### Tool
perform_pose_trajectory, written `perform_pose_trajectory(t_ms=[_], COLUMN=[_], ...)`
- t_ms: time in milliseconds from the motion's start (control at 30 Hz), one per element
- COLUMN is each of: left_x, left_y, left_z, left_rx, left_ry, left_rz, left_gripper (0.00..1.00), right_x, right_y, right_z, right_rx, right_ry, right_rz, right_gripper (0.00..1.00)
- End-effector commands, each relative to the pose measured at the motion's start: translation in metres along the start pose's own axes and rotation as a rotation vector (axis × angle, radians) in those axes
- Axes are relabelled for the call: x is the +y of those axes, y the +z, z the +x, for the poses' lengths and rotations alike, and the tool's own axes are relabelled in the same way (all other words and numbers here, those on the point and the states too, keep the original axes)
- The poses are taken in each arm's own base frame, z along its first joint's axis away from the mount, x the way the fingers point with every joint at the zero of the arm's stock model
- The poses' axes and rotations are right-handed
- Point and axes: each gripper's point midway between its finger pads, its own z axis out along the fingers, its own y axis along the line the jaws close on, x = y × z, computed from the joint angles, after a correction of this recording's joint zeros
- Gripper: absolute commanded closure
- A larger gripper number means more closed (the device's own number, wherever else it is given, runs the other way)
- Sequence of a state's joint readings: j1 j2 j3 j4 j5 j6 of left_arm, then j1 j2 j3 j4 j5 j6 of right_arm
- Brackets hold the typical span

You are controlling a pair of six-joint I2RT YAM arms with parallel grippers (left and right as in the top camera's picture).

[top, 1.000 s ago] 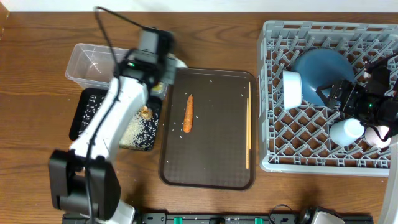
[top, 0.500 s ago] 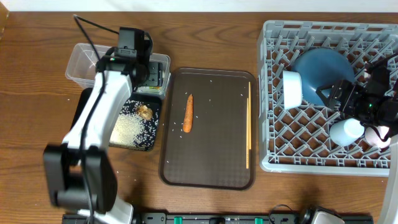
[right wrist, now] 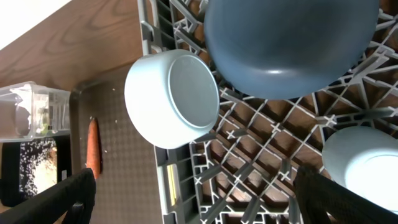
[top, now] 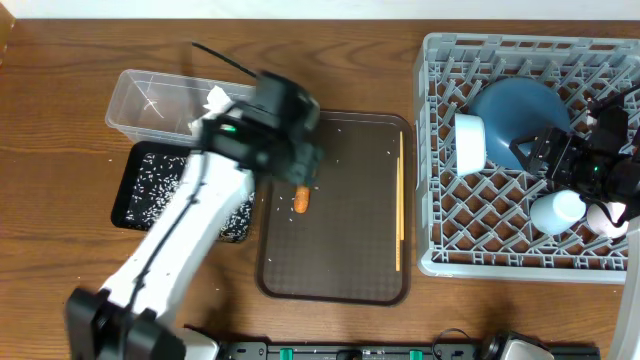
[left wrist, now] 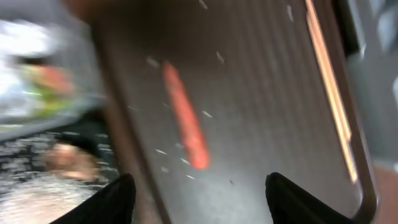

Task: Sort waste into correct bins and load items into the dishwasher rack
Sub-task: 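Drop the white tissue into the clear box with the left gripper, then grasp the carrot on the tray with the left gripper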

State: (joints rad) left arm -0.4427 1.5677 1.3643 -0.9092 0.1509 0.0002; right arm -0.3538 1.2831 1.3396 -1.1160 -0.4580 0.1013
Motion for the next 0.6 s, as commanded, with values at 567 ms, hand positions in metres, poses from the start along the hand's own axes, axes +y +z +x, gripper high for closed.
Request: perform_pose_trajectory(t_ms=[567], left_x=[0.016], left_y=[0.147], left_z=[0.051], left_rx=[0.301], left_ry=[0.030], left_rz=[-0.179], left_gripper=[0.50], right_x=[0.000], right_y=[0.000], right_z=[0.002], right_rx=[0.007], right_ry=[-0.017], right_rz=[0.014], right_gripper=[0.04])
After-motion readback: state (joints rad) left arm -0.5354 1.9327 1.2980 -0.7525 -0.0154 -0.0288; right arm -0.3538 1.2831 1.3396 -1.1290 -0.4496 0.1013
